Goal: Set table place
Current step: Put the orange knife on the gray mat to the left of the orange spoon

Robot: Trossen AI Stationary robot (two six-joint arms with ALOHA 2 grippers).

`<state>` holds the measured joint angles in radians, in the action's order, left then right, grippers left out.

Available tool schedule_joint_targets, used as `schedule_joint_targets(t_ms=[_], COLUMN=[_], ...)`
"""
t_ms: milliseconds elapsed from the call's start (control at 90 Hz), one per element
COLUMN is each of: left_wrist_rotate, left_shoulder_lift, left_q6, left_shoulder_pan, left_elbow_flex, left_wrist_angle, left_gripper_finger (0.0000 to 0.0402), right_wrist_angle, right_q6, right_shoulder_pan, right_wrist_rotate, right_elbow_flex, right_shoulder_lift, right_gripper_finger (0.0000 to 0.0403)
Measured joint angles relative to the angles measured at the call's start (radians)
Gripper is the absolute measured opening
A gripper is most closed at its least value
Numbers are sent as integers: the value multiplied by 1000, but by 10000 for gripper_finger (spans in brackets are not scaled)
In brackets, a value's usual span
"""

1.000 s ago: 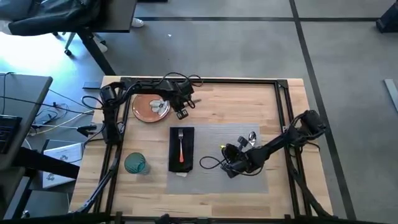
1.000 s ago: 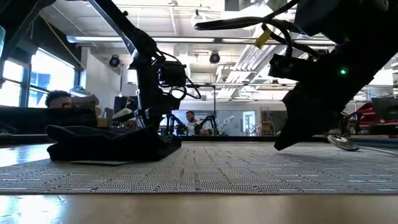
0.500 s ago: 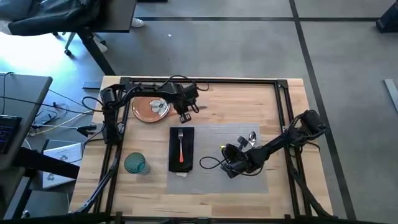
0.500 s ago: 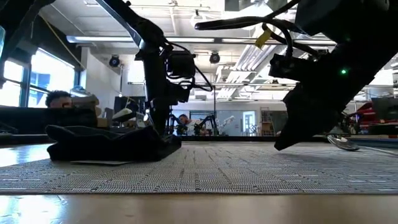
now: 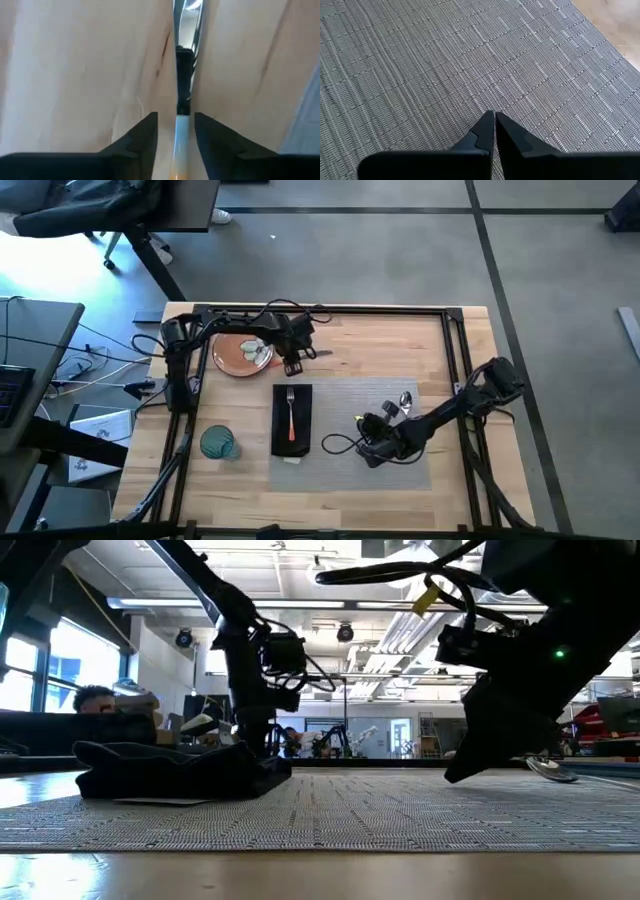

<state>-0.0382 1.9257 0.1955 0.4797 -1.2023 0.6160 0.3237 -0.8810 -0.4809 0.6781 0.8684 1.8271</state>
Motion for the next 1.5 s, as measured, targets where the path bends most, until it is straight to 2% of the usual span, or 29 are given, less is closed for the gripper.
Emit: schedule_joint_targets(t_ms=[189,433,689,789,922,1178,1500], left_wrist_rotate=[29,37,34,33,23,-24,-52], left_shoulder_lift=[-9,-19,-18,-17,-17,-23,-138], left_q6=[25,25,19,39,42,40,34], left_shoulder_pan=[11,9,9,9,1,-34,-64], left_elbow_flex=[87,198,223,223,223,219,229], left_wrist_angle=[-104,-301,-380,-388,-384,-379,-321], left_gripper_finger=[125,80,60,51,12,4,4], right_wrist_angle=[0,0,-1,-1,-1,-1,0], right_q6=[0,0,0,0,0,0,0], right_shoulder_pan=[-1,-1,-1,-1,-2,-2,-2], right_wrist_rotate=[0,3,6,6,7,7,7], right_elbow_flex=[0,0,0,0,0,0,0], right_shoulder_lift=[0,0,0,0,0,0,0], right_gripper_finger=[0,0,0,0,0,0,0])
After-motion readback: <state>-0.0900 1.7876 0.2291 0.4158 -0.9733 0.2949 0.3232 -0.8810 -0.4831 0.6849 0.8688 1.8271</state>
